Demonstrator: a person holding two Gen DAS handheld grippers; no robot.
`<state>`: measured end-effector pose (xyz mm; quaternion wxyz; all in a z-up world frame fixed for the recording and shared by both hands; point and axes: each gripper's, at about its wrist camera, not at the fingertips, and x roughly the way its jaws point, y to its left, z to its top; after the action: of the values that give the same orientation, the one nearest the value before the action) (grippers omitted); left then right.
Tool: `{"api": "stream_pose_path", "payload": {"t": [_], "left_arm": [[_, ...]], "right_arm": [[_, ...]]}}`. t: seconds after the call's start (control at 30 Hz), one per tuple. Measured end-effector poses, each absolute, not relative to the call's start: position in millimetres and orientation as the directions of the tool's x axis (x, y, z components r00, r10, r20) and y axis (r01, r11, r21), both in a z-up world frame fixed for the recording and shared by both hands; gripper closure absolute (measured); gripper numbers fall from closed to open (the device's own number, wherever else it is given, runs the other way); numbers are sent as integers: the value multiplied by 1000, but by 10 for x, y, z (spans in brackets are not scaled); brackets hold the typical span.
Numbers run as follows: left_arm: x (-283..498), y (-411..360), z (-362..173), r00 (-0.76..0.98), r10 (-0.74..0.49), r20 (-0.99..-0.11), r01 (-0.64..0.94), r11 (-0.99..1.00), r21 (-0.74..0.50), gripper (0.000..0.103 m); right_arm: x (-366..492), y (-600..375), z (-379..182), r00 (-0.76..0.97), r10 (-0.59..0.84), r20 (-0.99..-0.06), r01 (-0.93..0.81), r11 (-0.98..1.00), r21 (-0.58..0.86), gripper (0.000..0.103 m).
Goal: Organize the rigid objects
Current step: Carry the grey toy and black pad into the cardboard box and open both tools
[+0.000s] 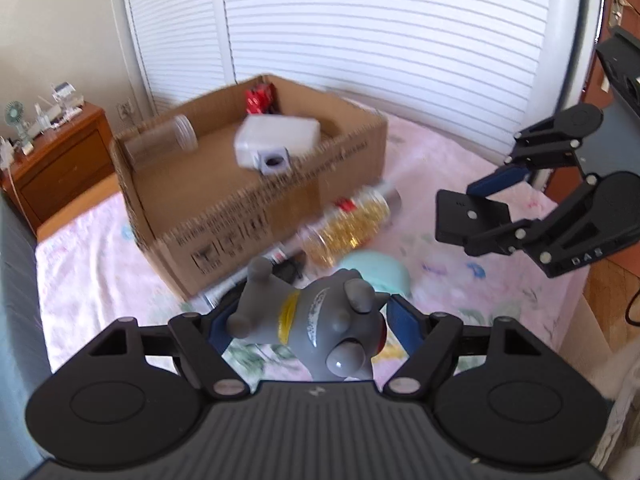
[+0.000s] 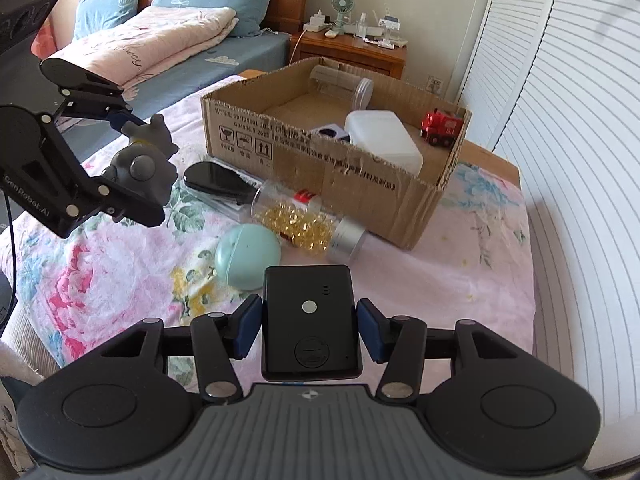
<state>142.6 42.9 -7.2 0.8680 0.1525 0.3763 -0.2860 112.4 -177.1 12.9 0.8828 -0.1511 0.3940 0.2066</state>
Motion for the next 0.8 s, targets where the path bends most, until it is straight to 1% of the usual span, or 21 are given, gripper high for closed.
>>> {"api": "stream_pose_path", "payload": {"t": [0.17, 0.27, 0.5, 0.53, 0.57, 0.63, 0.73, 0.8], "left_arm": [[1748, 387, 182, 627, -358, -692, 567, 819, 90, 26], [1971, 362, 290, 646, -349, -679, 547, 832, 92, 26], [2477, 311, 304, 673, -315, -669, 484, 872, 77, 25], [2528, 310, 283, 687, -298, -663, 462, 883, 82, 22], [2568, 312, 257, 697, -280, -661, 442, 892, 88, 15], [2600, 341, 216, 714, -250, -654, 402, 911, 90, 8], [2543, 443, 188, 716, -251, -651, 371, 927, 50, 8], [2431, 516, 185, 713, -263, -650, 365, 931, 24, 5]], "right_arm": [[1264, -1769, 360, 639, 259, -725, -496, 859, -129, 46], [1362, -1759, 467, 656, 263, -707, -499, 854, -145, 46], [1589, -1746, 662, 683, 278, -676, -502, 850, -158, 46], [1616, -1741, 676, 686, 276, -673, -500, 851, -161, 46], [1638, -1737, 689, 690, 274, -670, -498, 851, -165, 46], [1688, -1723, 709, 689, 280, -668, -500, 851, -160, 46], [1760, -1692, 730, 688, 283, -668, -503, 850, -158, 46], [1807, -1661, 732, 685, 283, -671, -508, 846, -161, 46]]}}
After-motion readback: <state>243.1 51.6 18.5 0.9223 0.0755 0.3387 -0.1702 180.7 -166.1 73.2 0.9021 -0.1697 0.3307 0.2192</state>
